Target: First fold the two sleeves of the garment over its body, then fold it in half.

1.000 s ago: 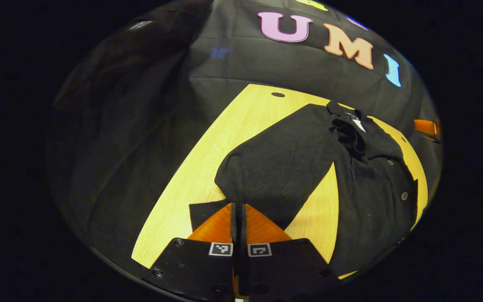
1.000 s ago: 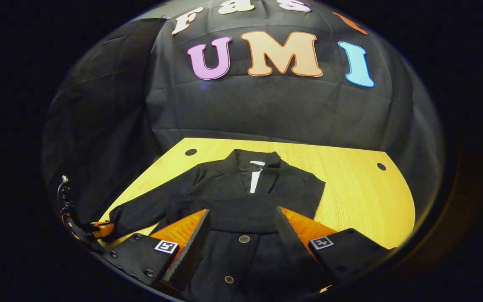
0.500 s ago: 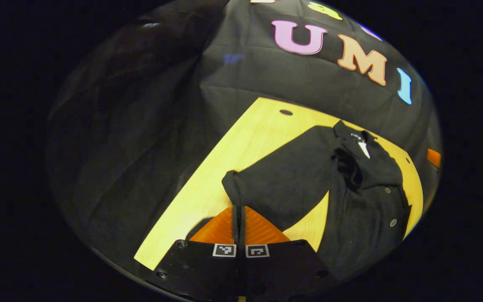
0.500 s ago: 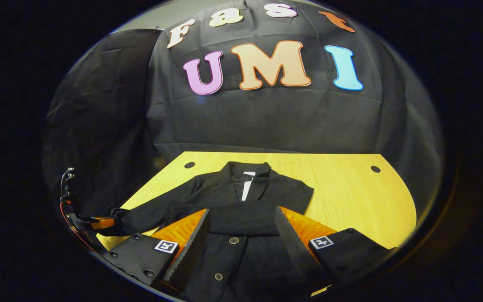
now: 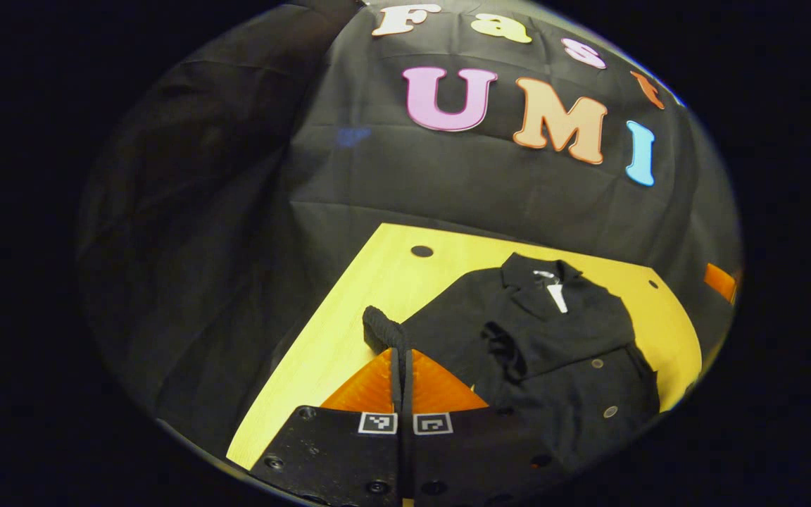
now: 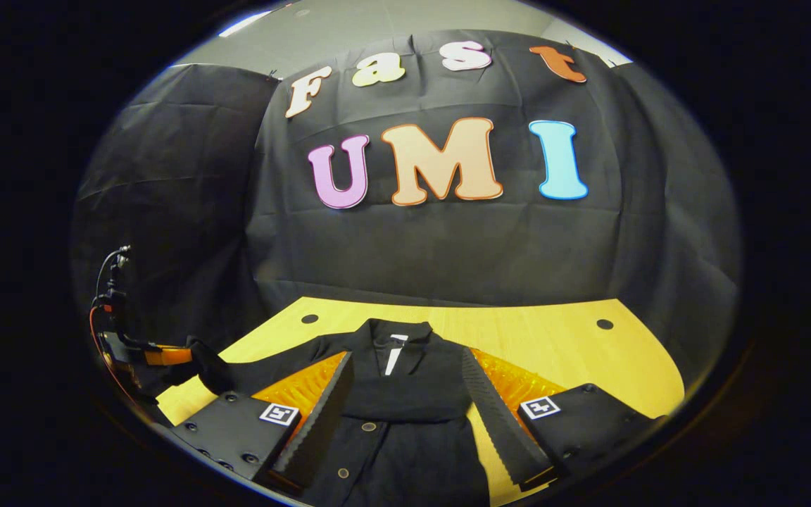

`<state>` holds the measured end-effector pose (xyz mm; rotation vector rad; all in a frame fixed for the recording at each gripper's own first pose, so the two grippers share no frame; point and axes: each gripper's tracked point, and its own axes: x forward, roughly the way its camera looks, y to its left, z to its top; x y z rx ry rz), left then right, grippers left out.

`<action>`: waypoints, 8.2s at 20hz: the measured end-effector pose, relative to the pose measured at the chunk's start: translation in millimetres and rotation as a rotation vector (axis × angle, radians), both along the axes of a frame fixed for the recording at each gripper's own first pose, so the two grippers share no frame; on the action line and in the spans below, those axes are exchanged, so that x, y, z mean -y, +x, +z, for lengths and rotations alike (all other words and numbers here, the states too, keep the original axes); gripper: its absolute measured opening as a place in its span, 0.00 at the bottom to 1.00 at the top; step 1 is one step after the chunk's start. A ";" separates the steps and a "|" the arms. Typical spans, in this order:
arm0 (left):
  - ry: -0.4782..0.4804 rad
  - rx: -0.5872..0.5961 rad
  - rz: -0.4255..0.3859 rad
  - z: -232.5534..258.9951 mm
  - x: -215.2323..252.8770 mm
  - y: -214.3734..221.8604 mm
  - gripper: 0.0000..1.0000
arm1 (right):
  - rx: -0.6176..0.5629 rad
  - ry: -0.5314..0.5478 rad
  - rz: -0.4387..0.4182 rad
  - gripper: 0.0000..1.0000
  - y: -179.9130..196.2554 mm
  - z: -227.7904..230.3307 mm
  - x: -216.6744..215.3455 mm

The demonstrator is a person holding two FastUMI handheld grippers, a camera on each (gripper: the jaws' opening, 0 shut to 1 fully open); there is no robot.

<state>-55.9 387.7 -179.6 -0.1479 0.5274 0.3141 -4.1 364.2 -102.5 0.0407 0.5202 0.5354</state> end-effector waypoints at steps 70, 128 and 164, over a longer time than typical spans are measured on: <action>0.080 -0.190 -0.247 -16.6 146.9 -87.0 0.93 | -0.189 -0.096 -0.101 0.98 -127.3 -69.9 176.3; -0.146 -0.106 -0.200 -8.9 148.3 -83.4 0.00 | -0.358 0.059 0.097 0.03 -151.5 -78.0 75.1; 0.126 0.065 -0.174 33.4 32.3 199.2 0.36 | -0.211 0.145 -0.235 0.37 133.8 -47.7 -14.4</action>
